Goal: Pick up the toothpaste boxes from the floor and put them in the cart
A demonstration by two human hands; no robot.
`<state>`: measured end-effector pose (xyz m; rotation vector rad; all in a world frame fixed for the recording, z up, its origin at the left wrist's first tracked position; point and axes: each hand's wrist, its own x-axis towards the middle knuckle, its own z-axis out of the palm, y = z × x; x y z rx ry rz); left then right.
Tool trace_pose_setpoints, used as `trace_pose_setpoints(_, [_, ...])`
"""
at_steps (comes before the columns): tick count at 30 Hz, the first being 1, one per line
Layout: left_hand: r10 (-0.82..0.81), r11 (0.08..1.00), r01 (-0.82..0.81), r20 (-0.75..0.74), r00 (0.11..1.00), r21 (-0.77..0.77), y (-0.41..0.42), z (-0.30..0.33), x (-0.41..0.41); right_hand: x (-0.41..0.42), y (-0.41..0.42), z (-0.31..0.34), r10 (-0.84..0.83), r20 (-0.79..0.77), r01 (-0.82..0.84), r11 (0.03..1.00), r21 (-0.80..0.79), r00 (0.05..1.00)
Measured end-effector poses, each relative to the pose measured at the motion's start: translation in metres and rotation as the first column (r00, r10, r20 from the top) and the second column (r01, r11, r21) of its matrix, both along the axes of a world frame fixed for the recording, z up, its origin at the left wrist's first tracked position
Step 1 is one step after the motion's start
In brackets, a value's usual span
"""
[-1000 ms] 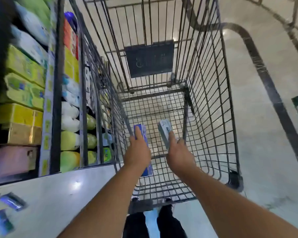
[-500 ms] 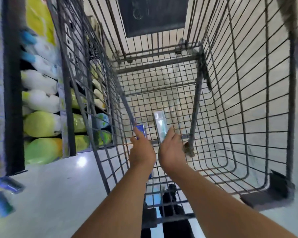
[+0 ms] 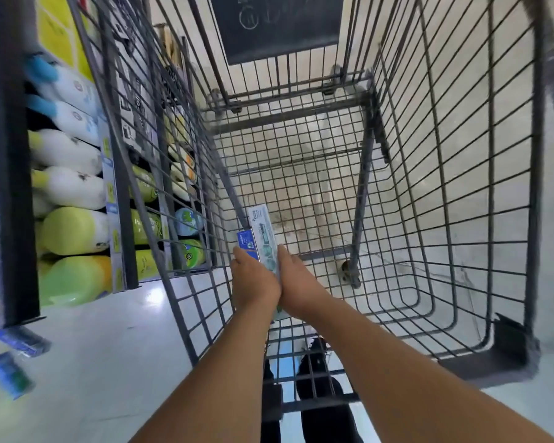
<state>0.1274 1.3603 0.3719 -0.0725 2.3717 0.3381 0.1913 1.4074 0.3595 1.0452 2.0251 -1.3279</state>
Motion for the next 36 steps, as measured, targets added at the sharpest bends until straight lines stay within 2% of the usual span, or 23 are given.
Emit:
trace_pose_setpoints(3, [-0.011,1.000,0.011,0.020,1.000,-0.001,0.000,0.007,-0.002,0.001,-0.004,0.004,-0.011,-0.004,0.011,1.000,-0.009,1.000])
trace_pose_setpoints(8, [-0.148,0.989,0.149,0.091,0.985,-0.004,-0.004,0.051,-0.006,0.015,0.023,0.061,0.168,0.078,-0.177,0.978,0.114,0.983])
trace_pose_setpoints(11, [-0.285,0.957,0.277,0.093,0.954,0.090,-0.002,0.109,-0.019,0.021,0.050,0.122,0.192,0.108,-0.211,0.955,0.207,0.976])
trace_pose_setpoints(15, [-0.411,0.890,0.400,0.007,0.912,0.219,-0.004,0.218,-0.036,0.018,0.074,0.220,0.254,0.102,-0.274,0.907,0.319,0.962])
trace_pose_setpoints(18, [-0.658,0.740,0.664,-0.086,0.748,0.111,-0.016,0.298,-0.048,0.014,0.082,0.292,0.303,0.061,-0.299,0.849,0.435,0.951])
trace_pose_setpoints(21, [-0.792,0.605,0.793,-0.162,0.589,-0.074,-0.038,0.368,-0.061,0.009,0.081,0.360,0.355,0.060,-0.325,0.758,0.566,0.933])
trace_pose_setpoints(23, [-0.823,0.564,0.810,-0.183,0.537,-0.159,-0.055,0.408,-0.066,0.007,0.076,0.395,0.405,0.085,-0.359,0.671,0.649,0.910])
trace_pose_setpoints(27, [-0.837,0.545,0.815,-0.189,0.514,-0.199,-0.090,0.459,-0.070,0.010,0.048,0.444,0.474,0.086,-0.382,0.574,0.725,0.876])
trace_pose_setpoints(33, [-0.822,0.549,0.817,-0.295,0.488,-0.176,-0.158,0.486,-0.047,0.025,-0.024,0.482,0.557,0.125,-0.431,0.461,0.776,0.821])
trace_pose_setpoints(36, [-0.785,0.589,0.794,-0.344,0.516,-0.153,-0.218,0.490,-0.038,0.028,-0.079,0.492,0.585,0.124,-0.436,0.429,0.791,0.801])
